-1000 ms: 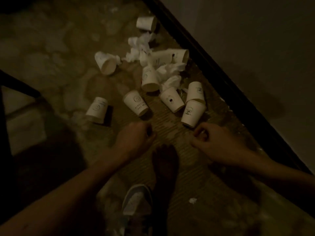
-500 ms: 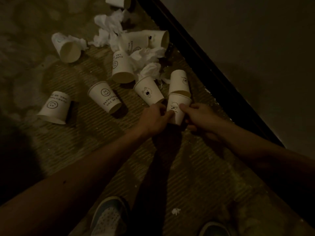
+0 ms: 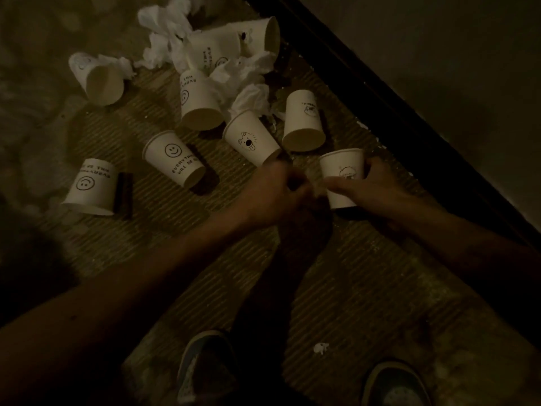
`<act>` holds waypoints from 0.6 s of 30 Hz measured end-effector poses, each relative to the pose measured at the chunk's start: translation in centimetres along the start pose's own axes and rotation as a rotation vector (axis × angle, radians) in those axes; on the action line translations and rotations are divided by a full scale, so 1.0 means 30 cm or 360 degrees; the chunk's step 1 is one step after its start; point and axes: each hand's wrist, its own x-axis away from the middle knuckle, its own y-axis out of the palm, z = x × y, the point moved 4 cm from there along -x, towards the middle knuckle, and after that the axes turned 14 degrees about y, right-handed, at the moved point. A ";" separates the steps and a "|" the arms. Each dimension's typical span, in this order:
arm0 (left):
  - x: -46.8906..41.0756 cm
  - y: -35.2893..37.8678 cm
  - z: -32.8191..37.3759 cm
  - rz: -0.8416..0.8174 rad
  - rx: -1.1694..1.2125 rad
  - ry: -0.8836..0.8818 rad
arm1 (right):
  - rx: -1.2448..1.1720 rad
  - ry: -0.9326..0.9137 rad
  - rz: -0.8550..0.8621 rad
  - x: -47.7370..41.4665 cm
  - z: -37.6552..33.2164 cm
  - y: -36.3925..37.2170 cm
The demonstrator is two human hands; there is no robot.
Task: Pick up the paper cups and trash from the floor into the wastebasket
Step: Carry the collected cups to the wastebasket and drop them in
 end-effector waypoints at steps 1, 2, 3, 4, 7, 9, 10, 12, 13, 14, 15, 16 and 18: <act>-0.017 -0.046 0.007 0.0119 -0.0074 0.0032 | -0.0001 -0.0027 0.0015 -0.004 0.002 -0.018; -0.040 -0.095 0.011 0.0260 -0.0125 0.0067 | -0.0001 -0.0063 0.0027 -0.006 0.004 -0.033; -0.070 -0.142 0.015 0.0379 -0.0169 0.0106 | 0.0011 -0.0091 0.0038 -0.006 0.007 -0.046; -0.107 -0.185 0.018 0.0448 -0.0220 0.0149 | 0.0023 -0.0106 0.0043 -0.008 0.011 -0.055; -0.242 -0.274 0.009 0.0327 -0.0527 0.0273 | -0.0029 -0.0112 -0.0014 -0.028 0.027 -0.067; -0.323 -0.286 -0.025 0.0015 -0.0886 0.0331 | -0.0062 -0.0113 -0.0042 -0.032 0.022 -0.067; -0.352 -0.277 -0.040 -0.0180 -0.1105 0.0341 | -0.0061 -0.0112 -0.0046 -0.029 0.017 -0.067; -0.389 -0.252 -0.045 -0.0459 -0.1332 0.0385 | -0.0073 -0.0095 -0.0058 -0.021 0.012 -0.075; -0.401 -0.241 -0.037 -0.0519 -0.1299 0.0403 | -0.0076 -0.0087 -0.0067 -0.012 0.012 -0.082; -0.408 -0.234 -0.028 -0.0555 -0.1192 0.0401 | -0.0064 -0.0084 -0.0070 0.000 0.012 -0.089; -0.414 -0.224 -0.021 -0.0577 -0.1040 0.0381 | -0.0030 -0.0095 -0.0066 0.008 0.015 -0.101; -0.415 -0.212 -0.020 -0.0590 -0.0906 0.0343 | -0.0005 -0.0107 -0.0066 0.013 0.017 -0.110; -0.402 -0.186 -0.029 -0.0517 -0.0756 0.0256 | -0.0014 -0.0110 -0.0065 0.022 0.022 -0.121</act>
